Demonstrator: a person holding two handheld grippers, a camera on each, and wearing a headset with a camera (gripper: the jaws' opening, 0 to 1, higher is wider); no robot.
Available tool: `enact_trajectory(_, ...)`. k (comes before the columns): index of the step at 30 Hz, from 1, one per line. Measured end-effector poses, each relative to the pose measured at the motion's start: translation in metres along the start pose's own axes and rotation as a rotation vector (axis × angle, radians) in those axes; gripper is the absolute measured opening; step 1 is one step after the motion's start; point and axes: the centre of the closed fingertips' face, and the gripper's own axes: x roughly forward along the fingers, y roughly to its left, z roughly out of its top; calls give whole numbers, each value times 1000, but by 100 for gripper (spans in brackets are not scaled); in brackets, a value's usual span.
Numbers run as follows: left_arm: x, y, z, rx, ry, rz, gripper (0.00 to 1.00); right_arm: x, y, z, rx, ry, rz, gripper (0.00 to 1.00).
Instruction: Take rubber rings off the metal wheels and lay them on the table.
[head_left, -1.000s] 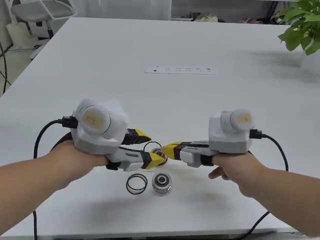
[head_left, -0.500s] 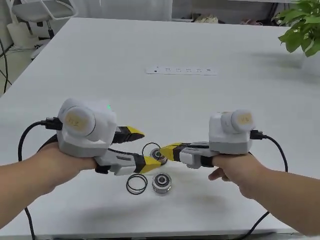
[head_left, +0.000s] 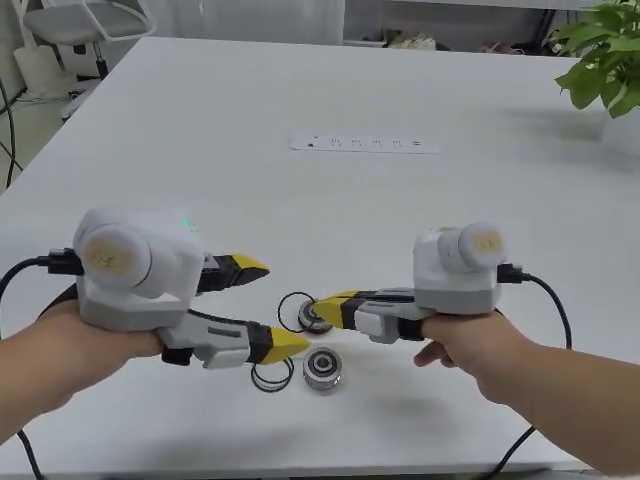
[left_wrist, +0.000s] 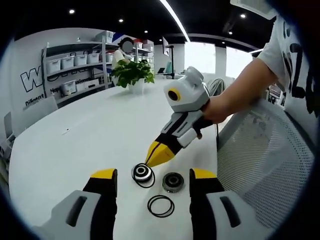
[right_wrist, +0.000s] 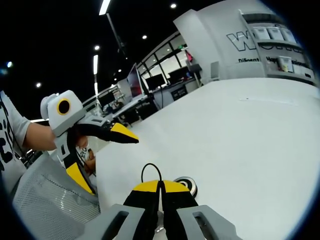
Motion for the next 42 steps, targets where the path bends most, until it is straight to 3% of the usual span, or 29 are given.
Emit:
enact_trajectory(18,-21,0,-14,-22,6,32,66,5,13,-5,-1,26,35,0)
enact_trajectory(42,-31,-3,-30,5,39,37,73,16,33,-29,-19,154,100,0)
